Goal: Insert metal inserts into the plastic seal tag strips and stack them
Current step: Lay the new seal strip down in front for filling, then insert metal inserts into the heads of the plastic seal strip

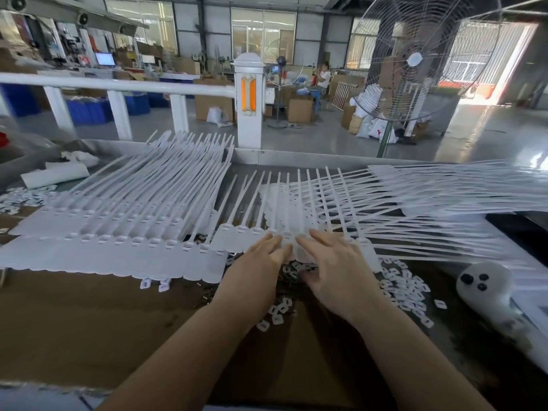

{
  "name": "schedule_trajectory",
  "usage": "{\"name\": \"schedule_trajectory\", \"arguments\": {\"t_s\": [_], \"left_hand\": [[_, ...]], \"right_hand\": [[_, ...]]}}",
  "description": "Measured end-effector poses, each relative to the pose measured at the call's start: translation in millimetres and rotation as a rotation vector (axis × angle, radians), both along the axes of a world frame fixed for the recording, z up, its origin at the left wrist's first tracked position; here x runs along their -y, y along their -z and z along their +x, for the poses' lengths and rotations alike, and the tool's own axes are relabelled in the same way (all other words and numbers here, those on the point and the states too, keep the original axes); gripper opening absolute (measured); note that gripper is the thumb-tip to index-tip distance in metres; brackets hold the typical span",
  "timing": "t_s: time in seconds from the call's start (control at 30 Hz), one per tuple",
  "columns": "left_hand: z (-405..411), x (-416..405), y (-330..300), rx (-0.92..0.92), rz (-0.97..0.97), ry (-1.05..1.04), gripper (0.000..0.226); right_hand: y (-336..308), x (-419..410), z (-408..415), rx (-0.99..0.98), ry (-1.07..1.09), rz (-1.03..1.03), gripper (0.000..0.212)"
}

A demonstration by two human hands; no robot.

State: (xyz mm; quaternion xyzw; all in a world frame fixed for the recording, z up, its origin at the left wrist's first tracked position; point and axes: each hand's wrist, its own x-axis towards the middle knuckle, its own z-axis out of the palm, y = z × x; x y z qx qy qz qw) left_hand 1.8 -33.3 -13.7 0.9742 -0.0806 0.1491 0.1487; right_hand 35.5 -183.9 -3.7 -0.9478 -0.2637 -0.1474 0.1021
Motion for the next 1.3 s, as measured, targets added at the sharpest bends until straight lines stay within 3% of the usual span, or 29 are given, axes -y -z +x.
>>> {"name": "schedule_trajectory", "arguments": {"t_s": [0.1,0.23,0.4,0.63,0.93,1.13,1.3], "left_hand": [[-2.8,-10.3,-0.4,0.057,-0.073,-0.093,0.063],[-6.9,-35.4,-1.8,0.188,-0.093,-0.321,0.054],[-4.1,-61.7,-8.3,0.090,-0.111,-0.491,0.044],[-1.7,-63.4,-10.7,0.005,-0.092,-0.500,0.041],[-2.4,-62.6,-4.0,0.053,-0.086,-0.557,0.031],[-3.6,-60.9,-7.0,0.068,-0.108,-0.549,0.025],[-3.9,-54.2,-8.0,-0.022,-0.109,-0.527,0.030]], "right_hand": [[2.8,-6.1,1.1,0.063,-0.009,-0.012,0.037],[5.1,-7.9,2.5,0.106,0.024,0.053,0.042],[8.6,-6.6,5.6,0.083,0.038,0.124,0.044],[7.7,-7.0,7.8,0.079,0.043,0.170,0.042],[5.4,-2.4,-0.5,0.114,0.040,0.163,0.036],[1.4,0.2,-7.1,0.405,0.094,0.167,0.038],[1.8,2.7,-11.6,0.400,0.138,0.140,0.041]]}}
